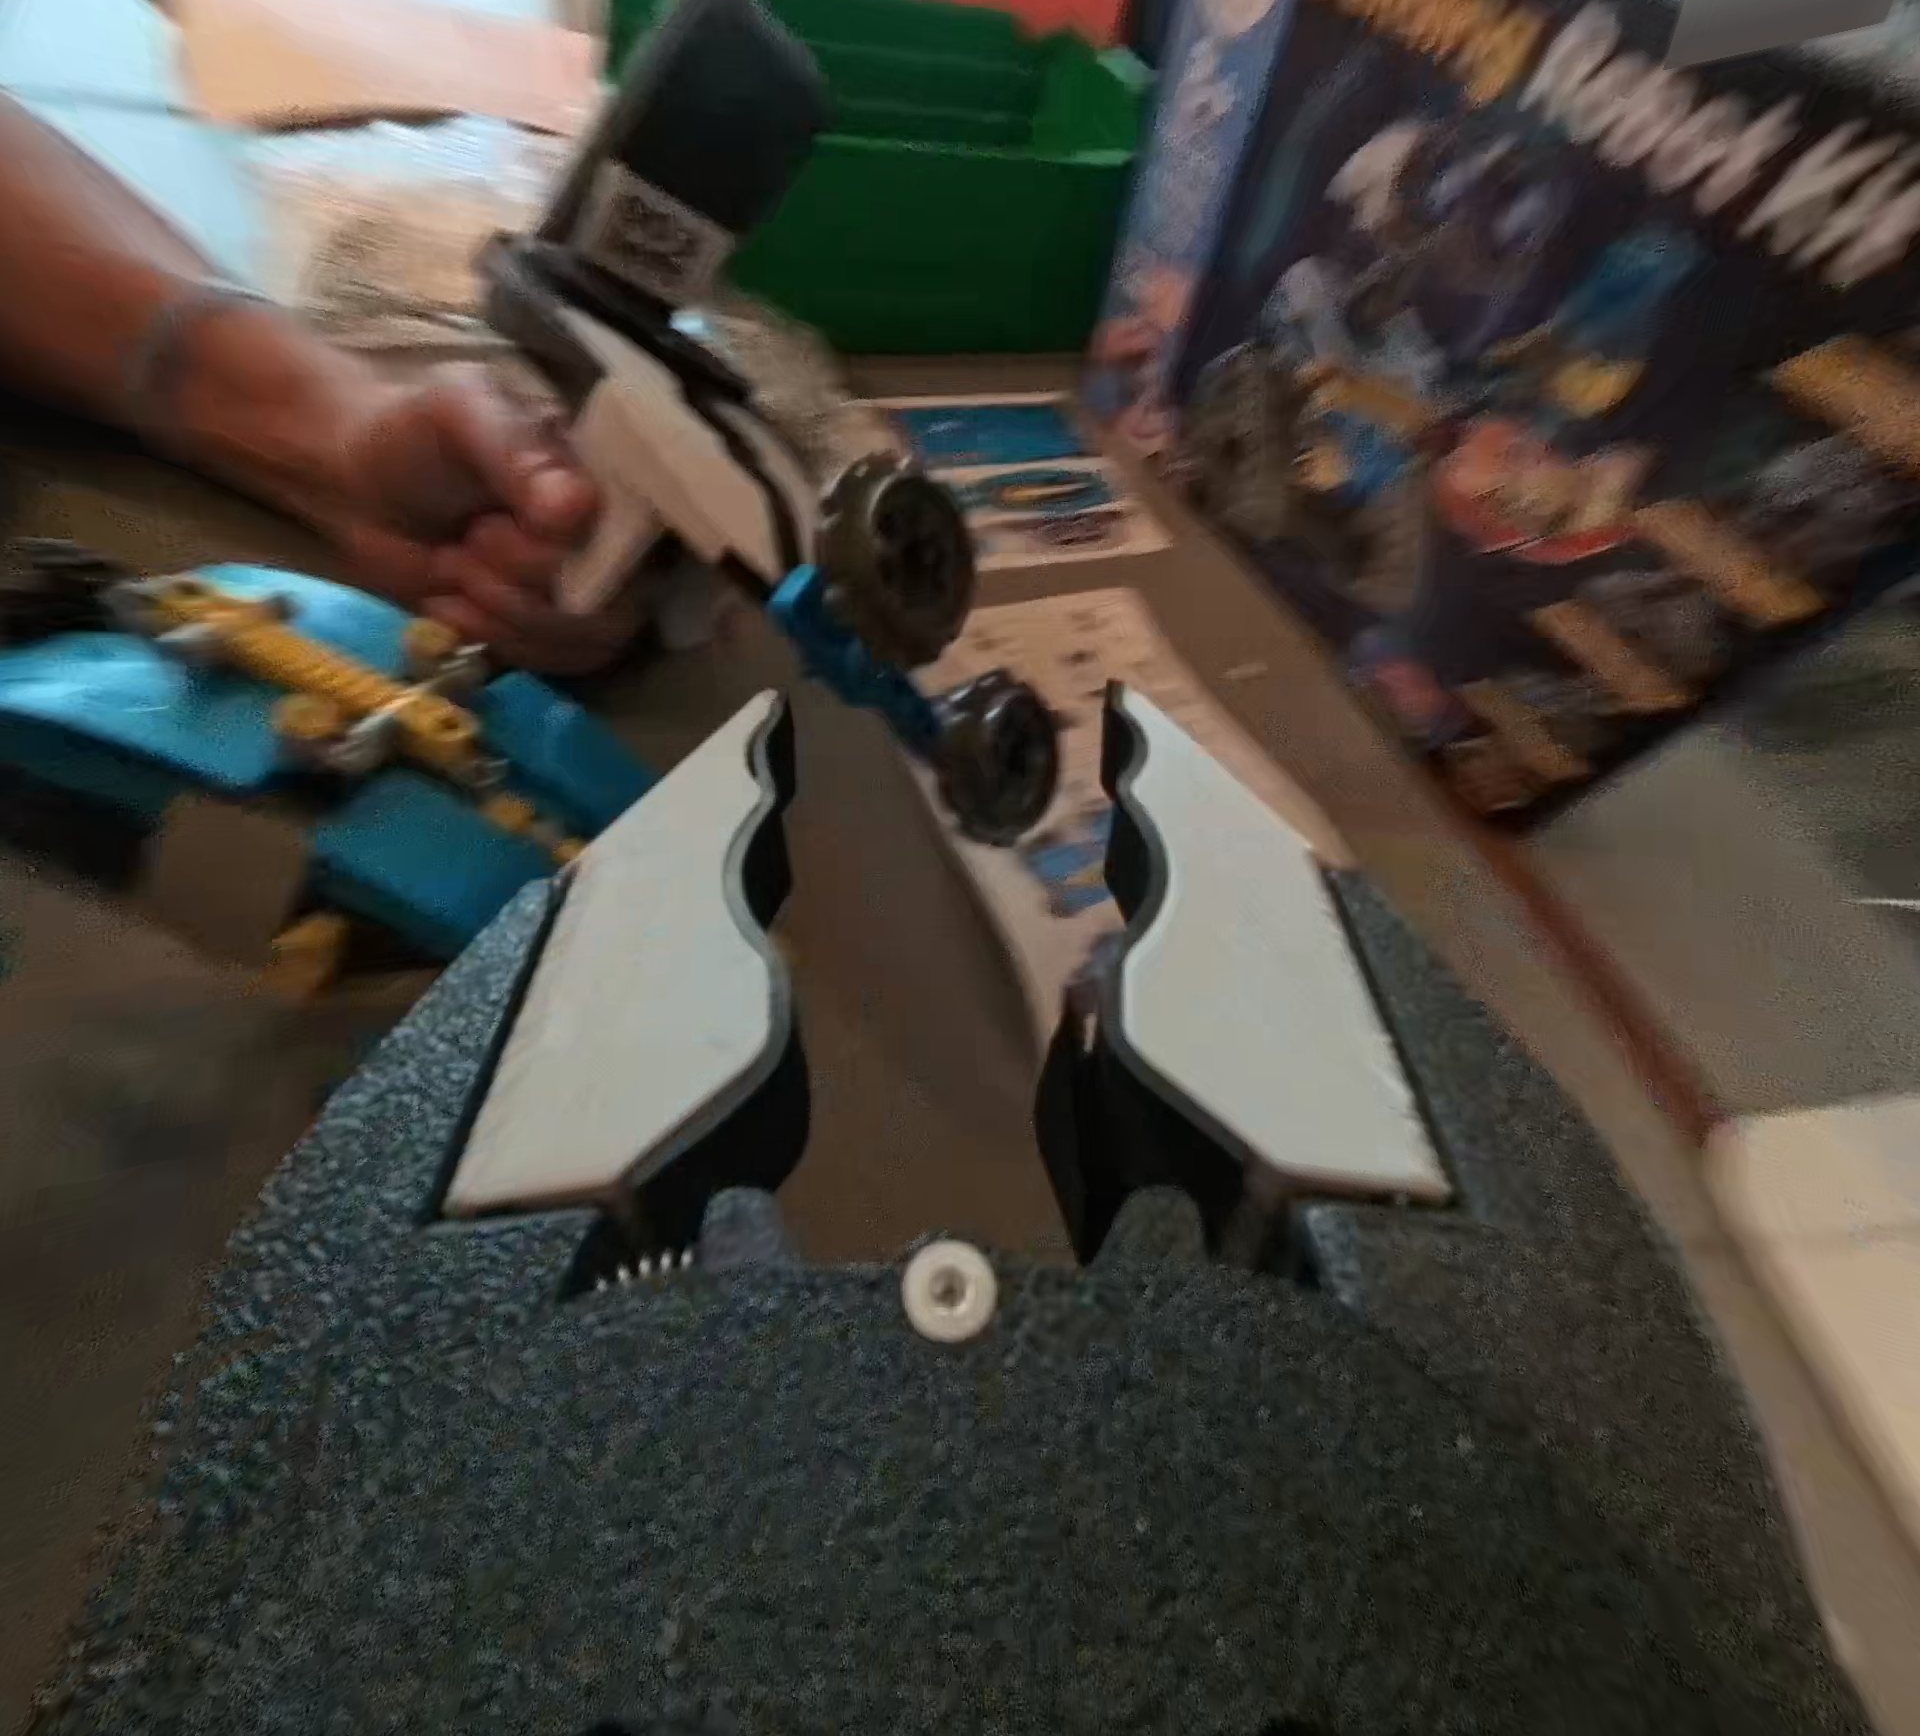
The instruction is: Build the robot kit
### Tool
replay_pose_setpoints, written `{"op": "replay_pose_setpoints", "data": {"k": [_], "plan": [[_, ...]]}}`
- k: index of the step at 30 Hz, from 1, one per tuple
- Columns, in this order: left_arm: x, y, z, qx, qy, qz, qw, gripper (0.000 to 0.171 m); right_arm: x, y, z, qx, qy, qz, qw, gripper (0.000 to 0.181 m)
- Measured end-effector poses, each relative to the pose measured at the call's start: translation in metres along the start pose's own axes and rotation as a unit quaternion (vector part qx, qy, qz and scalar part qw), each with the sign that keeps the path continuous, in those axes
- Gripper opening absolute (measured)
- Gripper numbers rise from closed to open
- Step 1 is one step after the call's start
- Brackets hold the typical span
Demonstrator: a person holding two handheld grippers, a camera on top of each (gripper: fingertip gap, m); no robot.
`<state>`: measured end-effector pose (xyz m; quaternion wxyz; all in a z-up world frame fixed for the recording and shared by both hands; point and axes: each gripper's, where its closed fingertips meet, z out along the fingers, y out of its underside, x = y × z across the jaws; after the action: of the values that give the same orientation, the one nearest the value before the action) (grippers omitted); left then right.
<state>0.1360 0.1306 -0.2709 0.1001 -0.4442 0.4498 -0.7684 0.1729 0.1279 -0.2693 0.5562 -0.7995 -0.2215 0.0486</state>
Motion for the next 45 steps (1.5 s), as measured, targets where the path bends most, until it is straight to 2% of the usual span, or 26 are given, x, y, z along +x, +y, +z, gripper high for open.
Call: {"op": "replay_pose_setpoints", "data": {"k": [2, 3, 5, 8, 9, 10, 14, 17, 20, 21, 24, 28, 30, 35, 38, 41, 45], "plan": [[0.007, 0.003, 0.001, -0.013, 0.031, -0.011, 0.999, 0.002, -0.017, 0.007, -0.002, 0.003, -0.113, 0.071, 0.991, 0.062], [0.010, 0.004, 0.002, -0.018, 0.043, -0.011, 0.999, 0.002, -0.023, 0.004, -0.003, 0.020, -0.141, 0.082, 0.986, 0.059], [0.022, 0.011, 0.003, -0.042, 0.088, -0.021, 0.995, 0.002, -0.022, 0.001, -0.002, 0.039, -0.132, 0.057, 0.989, 0.058], [0.029, 0.018, 0.006, -0.064, 0.111, -0.017, 0.992, 0.002, -0.031, 0.002, -0.004, 0.027, -0.142, 0.020, 0.989, 0.058], [0.031, 0.021, 0.007, -0.073, 0.116, -0.015, 0.991, 0.002, -0.037, 0.001, -0.006, 0.029, -0.152, 0.010, 0.988, 0.054], [0.032, 0.022, 0.007, -0.077, 0.117, -0.010, 0.990, 0.001, -0.046, 0.002, -0.009, 0.026, -0.178, 0.003, 0.984, 0.041], [0.032, 0.023, 0.008, -0.074, 0.107, 0.009, 0.992, 0.002, -0.054, 0.016, -0.003, -0.021, -0.191, 0.004, 0.981, 0.029], [0.029, 0.022, 0.010, -0.064, 0.076, 0.051, 0.994, 0.003, -0.052, 0.017, -0.004, -0.018, -0.208, 0.033, 0.977, 0.021], [0.025, 0.017, 0.010, -0.050, 0.043, 0.100, 0.993, 0.003, -0.051, 0.014, -0.004, 0.005, -0.230, 0.078, 0.970, 0.021], [0.023, 0.015, 0.009, -0.049, 0.036, 0.108, 0.992, 0.003, -0.051, 0.013, -0.003, 0.018, -0.239, 0.098, 0.966, 0.026], [0.018, 0.012, 0.009, -0.042, 0.022, 0.112, 0.993, 0.004, -0.055, 0.015, -0.002, 0.035, -0.292, 0.164, 0.942, 0.020], [0.000, 0.006, 0.007, -0.033, -0.022, 0.082, 0.996, 0.004, -0.043, 0.018, 0.004, 0.072, -0.292, 0.209, 0.930, 0.009], [-0.008, -0.002, 0.000, -0.015, -0.052, 0.079, 0.995, 0.016, -0.035, 0.024, 0.005, 0.076, -0.287, 0.224, 0.928, 0.009], [-0.020, -0.022, -0.036, 0.044, -0.161, 0.133, 0.977, 0.019, -0.001, 0.035, -0.006, 0.116, -0.255, 0.276, 0.919, 0.008], [-0.022, -0.023, -0.037, 0.039, -0.184, 0.164, 0.968, 0.019, 0.018, 0.031, -0.014, 0.165, -0.227, 0.305, 0.910, 0.007], [-0.022, -0.017, -0.032, 0.020, -0.178, 0.166, 0.970, 0.019, 0.031, 0.036, -0.009, 0.163, -0.181, 0.305, 0.921, 0.007], [-0.027, -0.017, -0.031, 0.017, -0.179, 0.144, 0.973, 0.019, 0.028, 0.043, 0.002, 0.128, -0.135, 0.270, 0.945, 0.007]]}}
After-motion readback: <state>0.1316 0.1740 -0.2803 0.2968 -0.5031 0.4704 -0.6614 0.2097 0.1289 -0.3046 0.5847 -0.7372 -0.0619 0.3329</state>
